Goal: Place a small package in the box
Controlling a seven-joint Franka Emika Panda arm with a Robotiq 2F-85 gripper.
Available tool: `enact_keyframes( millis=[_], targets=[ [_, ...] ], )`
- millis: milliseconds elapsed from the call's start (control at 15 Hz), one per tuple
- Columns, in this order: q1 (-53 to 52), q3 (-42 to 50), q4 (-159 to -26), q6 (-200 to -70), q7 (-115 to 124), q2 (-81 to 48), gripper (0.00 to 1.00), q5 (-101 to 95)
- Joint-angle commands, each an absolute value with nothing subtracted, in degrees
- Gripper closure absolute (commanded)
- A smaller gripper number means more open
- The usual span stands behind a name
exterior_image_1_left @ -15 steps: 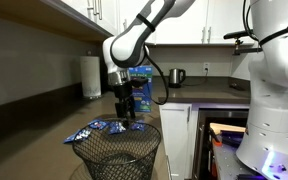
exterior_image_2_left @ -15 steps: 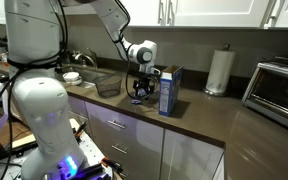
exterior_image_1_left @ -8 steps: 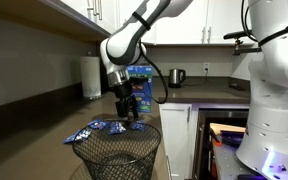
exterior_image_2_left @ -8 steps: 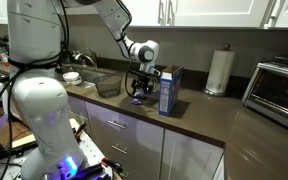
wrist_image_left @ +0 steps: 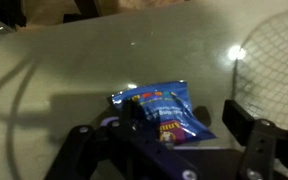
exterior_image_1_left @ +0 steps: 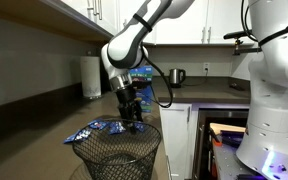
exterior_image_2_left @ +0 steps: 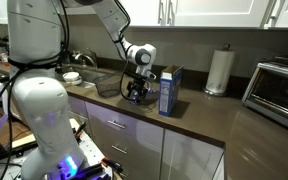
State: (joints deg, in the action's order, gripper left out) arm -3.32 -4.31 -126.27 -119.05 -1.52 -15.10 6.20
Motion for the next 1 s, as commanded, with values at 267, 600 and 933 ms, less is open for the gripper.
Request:
enact_keyframes(
  millis=[267,600,933],
  targets=[
    [-3.6,-4.9,-132.6,-121.3,-0.9,-10.9,0.66,8.2],
    [-4.6,-5.2,-137.8,-123.4,1.6,-4.6,0.93,7.1],
    [-5.6,-5.5,-143.0,-123.9,5.9,5.1,0.92,5.3]
  ],
)
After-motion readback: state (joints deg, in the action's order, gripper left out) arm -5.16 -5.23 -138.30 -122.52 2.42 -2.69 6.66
